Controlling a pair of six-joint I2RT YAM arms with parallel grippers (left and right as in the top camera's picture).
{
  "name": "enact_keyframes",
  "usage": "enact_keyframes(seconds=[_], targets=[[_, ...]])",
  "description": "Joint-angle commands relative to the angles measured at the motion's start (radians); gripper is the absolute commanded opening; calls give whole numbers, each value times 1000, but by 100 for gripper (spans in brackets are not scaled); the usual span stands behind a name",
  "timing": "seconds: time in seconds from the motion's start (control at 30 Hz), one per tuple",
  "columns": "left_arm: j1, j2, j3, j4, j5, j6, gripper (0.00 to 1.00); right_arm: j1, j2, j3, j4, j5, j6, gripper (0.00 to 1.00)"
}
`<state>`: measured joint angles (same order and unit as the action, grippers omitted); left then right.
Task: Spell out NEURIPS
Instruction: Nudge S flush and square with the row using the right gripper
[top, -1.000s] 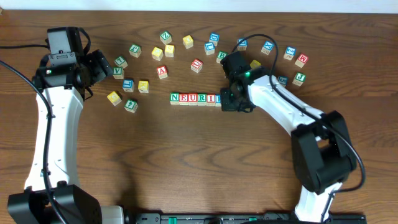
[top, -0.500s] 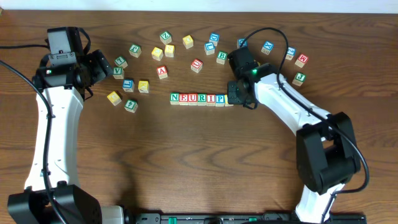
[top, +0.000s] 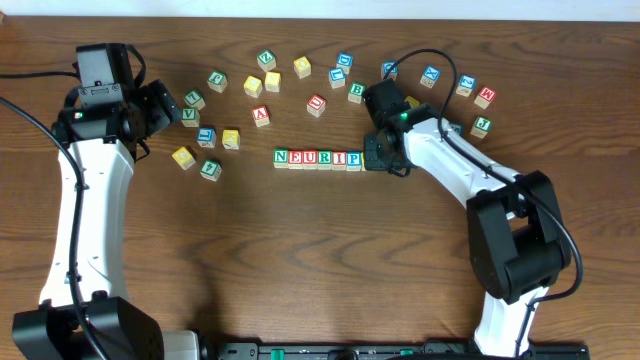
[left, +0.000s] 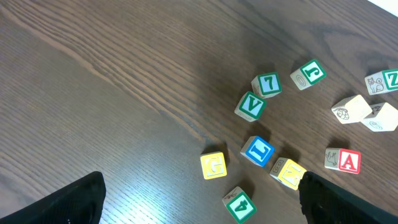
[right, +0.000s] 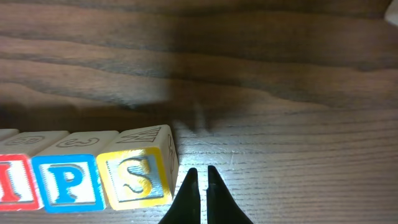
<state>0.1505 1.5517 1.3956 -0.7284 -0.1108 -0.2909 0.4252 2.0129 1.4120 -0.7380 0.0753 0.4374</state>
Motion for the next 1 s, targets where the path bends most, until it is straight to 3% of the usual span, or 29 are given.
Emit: enact_keyframes(seconds=[0.0, 0.97], targets=[[3, 8, 13, 0, -6, 2, 98, 3, 23, -3, 3, -7, 12, 1], [3, 8, 13, 0, -6, 2, 98, 16, 23, -3, -2, -38, -8, 1]])
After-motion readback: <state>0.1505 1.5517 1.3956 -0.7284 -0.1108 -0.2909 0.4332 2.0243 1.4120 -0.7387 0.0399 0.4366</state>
